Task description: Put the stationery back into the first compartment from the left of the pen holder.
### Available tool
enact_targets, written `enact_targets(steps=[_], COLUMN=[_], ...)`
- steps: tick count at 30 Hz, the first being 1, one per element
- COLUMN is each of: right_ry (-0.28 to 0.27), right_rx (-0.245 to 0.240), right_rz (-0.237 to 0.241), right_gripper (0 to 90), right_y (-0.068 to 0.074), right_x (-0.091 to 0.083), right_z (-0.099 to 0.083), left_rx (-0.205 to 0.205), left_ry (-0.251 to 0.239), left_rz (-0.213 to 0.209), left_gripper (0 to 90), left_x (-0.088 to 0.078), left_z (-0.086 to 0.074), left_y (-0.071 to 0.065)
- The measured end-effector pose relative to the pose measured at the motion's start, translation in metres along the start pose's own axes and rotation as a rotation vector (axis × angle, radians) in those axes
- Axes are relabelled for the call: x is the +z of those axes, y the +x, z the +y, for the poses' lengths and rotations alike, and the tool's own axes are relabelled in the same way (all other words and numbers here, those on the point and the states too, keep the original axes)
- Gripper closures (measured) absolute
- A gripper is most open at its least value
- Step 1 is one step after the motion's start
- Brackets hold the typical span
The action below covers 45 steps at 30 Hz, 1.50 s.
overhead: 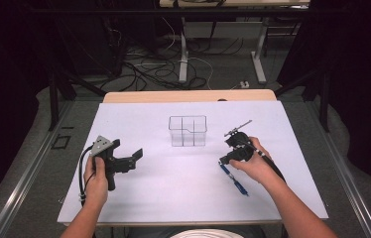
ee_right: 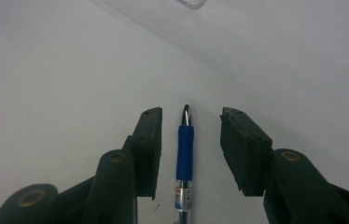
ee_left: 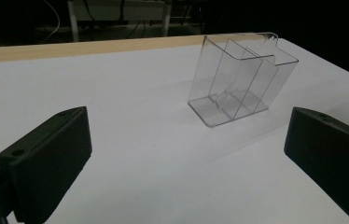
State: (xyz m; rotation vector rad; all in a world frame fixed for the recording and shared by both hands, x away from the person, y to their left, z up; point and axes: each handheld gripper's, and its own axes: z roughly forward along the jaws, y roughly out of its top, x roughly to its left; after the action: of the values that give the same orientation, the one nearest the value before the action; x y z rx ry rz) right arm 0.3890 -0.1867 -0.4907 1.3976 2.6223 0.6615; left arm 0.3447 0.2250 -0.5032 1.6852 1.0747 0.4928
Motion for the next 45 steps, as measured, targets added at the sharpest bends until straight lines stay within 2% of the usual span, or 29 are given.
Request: enact_targets(steps=[2, 4, 6, 7, 8, 9, 10, 11, 12, 14, 15, 19, 22, 23, 24, 26, 27, 31, 37, 39, 40, 45], right_ry=[-0.132, -0.075, -0.056, -0.090, 0.007, 0.026, -0.005, -0.038, -0.044, -0.021, 0.021, 0.013, 0.036, -0.005, -0.002, 0.053, 0.078, 0.108, 0.125, 0.161, 0.144, 0.145], right_rx=[0.029, 0.002, 0.002, -0.009, -0.008, -0.008, -0.017, -0.006, 0.003, 0.001, -0.001, 0.006, 0.000, 0.011, 0.013, -0.003, 0.008, 0.036, 0.047, 0.072, 0.049, 0.056], right_rz=[0.025, 0.012, 0.014, 0.015, -0.002, -0.008, -0.010, 0.003, 0.003, 0.000, -0.003, 0.003, 0.003, 0.012, 0.013, 0.005, 0.001, -0.003, -0.006, 0.019, 0.004, 0.015], right_gripper=[58.9, 59.3, 60.9, 61.1, 61.6, 62.0, 62.2, 62.8, 63.8, 65.4, 65.5, 66.2, 66.9, 67.3, 67.5, 68.1, 68.3, 69.7, 72.3, 72.7, 73.2, 75.2], right_y=[0.003, 0.003, 0.004, 0.004, 0.005, 0.006, 0.005, 0.006, 0.006, 0.006, 0.006, 0.008, 0.008, 0.008, 0.008, 0.007, 0.007, 0.006, 0.003, 0.003, 0.002, 0.002], right_x=[0.013, 0.012, 0.013, 0.017, 0.012, 0.012, 0.016, 0.020, 0.022, 0.023, 0.021, 0.025, 0.026, 0.030, 0.030, 0.030, 0.029, 0.032, 0.035, 0.033, 0.035, 0.037], right_z=[-0.004, -0.003, -0.003, -0.005, -0.002, -0.002, -0.003, -0.004, -0.005, -0.005, -0.004, -0.005, -0.005, -0.006, -0.007, -0.006, -0.006, -0.007, -0.009, -0.008, -0.009, -0.009], left_rx=[-0.001, 0.006, -0.003, -0.003, -0.003, -0.003, -0.004, 0.002, -0.005, -0.008, -0.009, -0.007, -0.010, -0.008, -0.009, -0.007, -0.009, -0.005, -0.005, -0.005, -0.005, -0.005], left_ry=[0.004, 0.007, 0.005, 0.005, 0.005, 0.006, 0.006, 0.007, 0.009, 0.008, 0.007, 0.009, 0.010, 0.011, 0.011, 0.011, 0.012, 0.014, 0.014, 0.014, 0.014, 0.015], left_rz=[0.001, 0.002, -0.002, -0.002, -0.002, -0.001, -0.001, 0.001, -0.001, 0.000, 0.001, -0.001, 0.001, 0.001, 0.000, -0.001, -0.002, -0.002, -0.002, -0.003, -0.003, -0.002], left_gripper=[0.9, 0.9, 1.0, 1.0, 1.0, 1.0, 1.0, 1.0, 1.0, 1.0, 1.0, 1.1, 1.1, 1.1, 1.1, 1.1, 1.1, 1.1, 1.1, 1.1, 1.2, 1.2], left_x=[0.000, 0.000, 0.000, 0.000, -0.001, -0.001, -0.001, -0.001, -0.001, -0.001, 0.000, 0.000, 0.000, 0.000, 0.000, 0.000, 0.000, 0.000, 0.000, 0.000, 0.001, 0.001], left_z=[0.000, 0.000, 0.000, 0.000, 0.000, 0.000, 0.000, 0.000, -0.001, -0.001, -0.001, -0.001, -0.001, -0.001, -0.001, -0.001, -0.001, -0.001, -0.001, -0.001, -0.001, -0.002], left_y=[0.000, 0.000, 0.000, 0.000, 0.000, 0.000, 0.001, 0.001, 0.001, 0.001, 0.001, 0.001, 0.002, 0.002, 0.002, 0.002, 0.002, 0.002, 0.002, 0.002, 0.002, 0.002])
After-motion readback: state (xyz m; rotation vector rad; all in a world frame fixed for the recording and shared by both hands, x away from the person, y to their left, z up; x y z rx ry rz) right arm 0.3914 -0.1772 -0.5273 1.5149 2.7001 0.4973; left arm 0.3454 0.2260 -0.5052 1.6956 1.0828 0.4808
